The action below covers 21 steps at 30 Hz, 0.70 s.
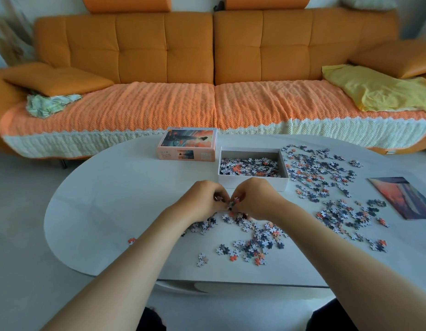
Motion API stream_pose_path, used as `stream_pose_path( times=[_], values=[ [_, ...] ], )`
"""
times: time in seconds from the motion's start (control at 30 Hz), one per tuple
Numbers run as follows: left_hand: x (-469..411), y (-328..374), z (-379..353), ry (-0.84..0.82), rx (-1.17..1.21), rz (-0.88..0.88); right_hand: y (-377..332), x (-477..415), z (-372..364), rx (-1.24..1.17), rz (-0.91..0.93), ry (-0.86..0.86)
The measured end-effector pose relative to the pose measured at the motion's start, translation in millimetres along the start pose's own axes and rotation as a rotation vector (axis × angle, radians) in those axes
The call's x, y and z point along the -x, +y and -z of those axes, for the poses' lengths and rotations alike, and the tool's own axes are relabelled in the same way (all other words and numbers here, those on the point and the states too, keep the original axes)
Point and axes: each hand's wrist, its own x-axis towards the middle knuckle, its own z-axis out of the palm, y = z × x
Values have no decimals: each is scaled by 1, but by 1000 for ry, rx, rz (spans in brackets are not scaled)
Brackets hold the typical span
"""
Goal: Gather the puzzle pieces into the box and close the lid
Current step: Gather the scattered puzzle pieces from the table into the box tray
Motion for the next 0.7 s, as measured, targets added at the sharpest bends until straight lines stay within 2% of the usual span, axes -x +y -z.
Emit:
stream_pose_path(
  times=[0.17, 0.33, 0.43, 0.5, 0.6, 0.7],
  values=[
    [-16, 16, 15, 50, 122, -22, 11, -5, 24, -241, -20, 34],
    [-51, 31, 24, 179, 210, -66, 21, -20, 49, -412, -43, 239],
    [-73, 35, 19, 260, 236, -84, 29, -32, 52, -302, 8, 405],
    [-81, 34, 14, 269, 280, -91, 36, -41, 51, -227, 37, 444],
    [-85, 30, 10, 240, 193, -80, 48, -52, 44, -23, 21, 270],
    [-87, 24, 11, 223, 38, -90, 56, -52, 42, 40, 105, 240]
  ],
)
